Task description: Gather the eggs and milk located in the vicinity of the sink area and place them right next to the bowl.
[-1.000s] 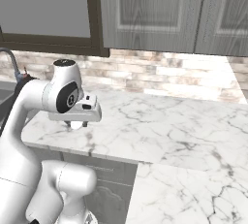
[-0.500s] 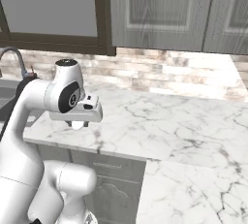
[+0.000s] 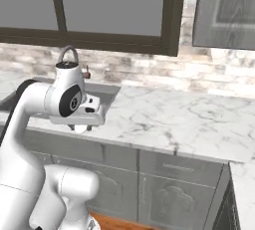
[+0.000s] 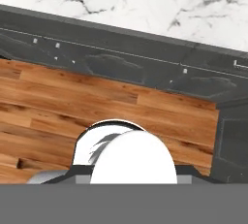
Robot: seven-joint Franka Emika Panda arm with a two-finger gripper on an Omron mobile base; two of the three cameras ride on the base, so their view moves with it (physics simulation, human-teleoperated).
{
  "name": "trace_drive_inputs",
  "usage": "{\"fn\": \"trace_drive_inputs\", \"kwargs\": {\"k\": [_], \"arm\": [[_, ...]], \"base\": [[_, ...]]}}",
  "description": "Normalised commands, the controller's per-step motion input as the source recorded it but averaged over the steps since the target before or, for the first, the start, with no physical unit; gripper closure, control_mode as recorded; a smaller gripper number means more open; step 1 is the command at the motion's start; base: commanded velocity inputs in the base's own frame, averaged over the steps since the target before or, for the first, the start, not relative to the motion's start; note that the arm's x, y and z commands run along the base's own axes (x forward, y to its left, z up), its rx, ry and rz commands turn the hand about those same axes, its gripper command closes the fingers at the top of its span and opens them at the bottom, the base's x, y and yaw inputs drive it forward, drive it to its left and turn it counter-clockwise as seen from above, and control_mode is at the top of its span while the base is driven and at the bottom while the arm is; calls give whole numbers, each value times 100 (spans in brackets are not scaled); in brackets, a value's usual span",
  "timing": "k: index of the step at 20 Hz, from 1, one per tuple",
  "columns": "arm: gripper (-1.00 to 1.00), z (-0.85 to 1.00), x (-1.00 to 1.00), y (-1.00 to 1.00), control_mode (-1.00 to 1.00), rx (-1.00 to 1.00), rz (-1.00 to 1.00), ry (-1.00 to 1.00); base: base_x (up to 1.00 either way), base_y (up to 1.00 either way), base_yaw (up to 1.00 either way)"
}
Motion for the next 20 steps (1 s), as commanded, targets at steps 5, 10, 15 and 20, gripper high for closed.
{"fn": "trace_drive_inputs", "kwargs": {"k": [5, 10, 15, 20], "arm": [[100, 0, 0, 0, 100, 0, 0, 0], [100, 0, 0, 0, 100, 0, 0, 0], [100, 0, 0, 0, 100, 0, 0, 0], [100, 0, 0, 0, 100, 0, 0, 0]], "base": [[-4, 100, 0], [15, 100, -5], [16, 98, -11], [10, 85, -11]]}}
